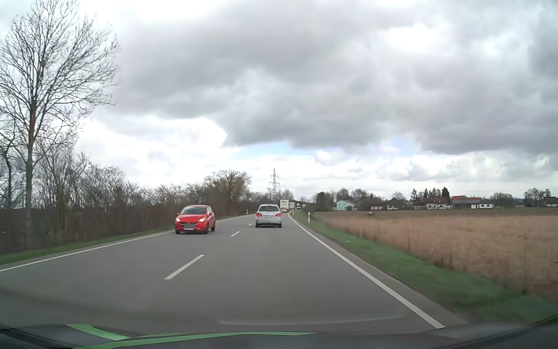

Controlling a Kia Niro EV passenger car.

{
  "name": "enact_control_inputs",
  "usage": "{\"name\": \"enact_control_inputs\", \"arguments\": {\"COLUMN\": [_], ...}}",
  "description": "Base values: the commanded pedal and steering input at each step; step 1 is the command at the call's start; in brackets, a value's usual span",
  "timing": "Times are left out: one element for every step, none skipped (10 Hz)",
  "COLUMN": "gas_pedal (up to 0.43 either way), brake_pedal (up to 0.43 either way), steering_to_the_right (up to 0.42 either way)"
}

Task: Follow the waypoints while adhering to traffic rules and regulations

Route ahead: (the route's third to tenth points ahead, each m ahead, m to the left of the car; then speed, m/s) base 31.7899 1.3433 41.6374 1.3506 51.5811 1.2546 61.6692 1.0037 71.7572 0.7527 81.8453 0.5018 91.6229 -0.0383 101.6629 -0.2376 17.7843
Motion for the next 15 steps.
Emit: {"name": "enact_control_inputs", "arguments": {"gas_pedal": [0.138,0.138,0.138,0.138,0.138,0.138,0.138,0.138,0.138,0.138,0.138,0.138,0.138,0.138,0.138], "brake_pedal": [0.000,0.000,0.000,0.000,0.000,0.000,0.000,0.000,0.000,0.000,0.000,0.000,0.000,0.000,0.000], "steering_to_the_right": [0.000,0.000,0.000,0.000,0.000,0.000,0.000,0.000,0.001,0.001,0.001,0.001,0.001,0.001,0.001]}}
